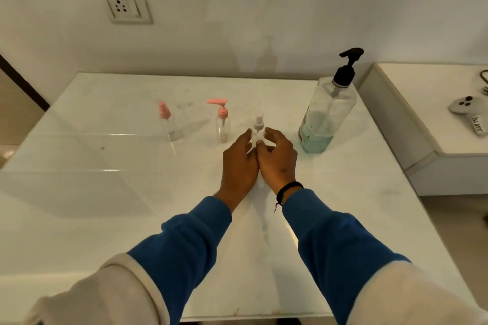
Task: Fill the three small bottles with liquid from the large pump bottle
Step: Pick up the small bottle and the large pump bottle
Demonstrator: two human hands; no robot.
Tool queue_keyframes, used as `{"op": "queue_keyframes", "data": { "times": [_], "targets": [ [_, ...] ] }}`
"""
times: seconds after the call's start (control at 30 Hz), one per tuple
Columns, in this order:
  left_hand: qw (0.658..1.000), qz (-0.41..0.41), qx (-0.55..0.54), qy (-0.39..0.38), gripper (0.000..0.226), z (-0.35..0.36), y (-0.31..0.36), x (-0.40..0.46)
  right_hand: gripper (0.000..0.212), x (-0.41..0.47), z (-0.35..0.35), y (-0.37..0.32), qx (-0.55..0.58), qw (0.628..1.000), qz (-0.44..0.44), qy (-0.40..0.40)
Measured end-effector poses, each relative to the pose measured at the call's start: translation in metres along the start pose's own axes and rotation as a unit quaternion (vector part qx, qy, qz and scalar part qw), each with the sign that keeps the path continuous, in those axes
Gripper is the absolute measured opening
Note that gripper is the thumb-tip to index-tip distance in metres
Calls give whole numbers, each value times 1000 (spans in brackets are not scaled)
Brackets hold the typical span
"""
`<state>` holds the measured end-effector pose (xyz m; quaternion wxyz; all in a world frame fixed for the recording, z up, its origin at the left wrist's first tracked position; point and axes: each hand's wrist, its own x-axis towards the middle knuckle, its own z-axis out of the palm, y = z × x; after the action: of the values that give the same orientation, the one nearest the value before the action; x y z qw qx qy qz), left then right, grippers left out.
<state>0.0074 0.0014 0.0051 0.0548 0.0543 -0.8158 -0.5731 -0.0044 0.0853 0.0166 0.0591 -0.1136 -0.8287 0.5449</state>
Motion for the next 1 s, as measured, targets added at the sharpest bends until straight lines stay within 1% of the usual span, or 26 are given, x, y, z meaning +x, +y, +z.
{"op": "queue_keyframes", "data": {
  "times": [0.2,0.33,0.47,0.63,0.77,0.83,1.0],
  "targets": [
    [999,-34,26,34,39,-35,6,-54,36,-63,1,-4,18,999,15,-40],
    [996,-74,43,37,39,-62,4,-88,33,-103,4,-8,16,997,29,-72],
    [994,-89,54,41,37,-80,4,-122,27,-138,4,-12,12,995,38,-89],
    [991,-112,39,56,33,-91,7,-142,30,-162,10,-14,8,994,44,-100],
    [989,-134,30,60,30,-87,3,-146,32,-167,12,-8,9,992,61,-112],
    [989,-132,25,65,32,-93,6,-149,31,-173,10,-19,5,993,52,-108],
    [988,-137,28,58,34,-90,12,-146,33,-167,6,-17,-2,993,48,-106]
  ]
}}
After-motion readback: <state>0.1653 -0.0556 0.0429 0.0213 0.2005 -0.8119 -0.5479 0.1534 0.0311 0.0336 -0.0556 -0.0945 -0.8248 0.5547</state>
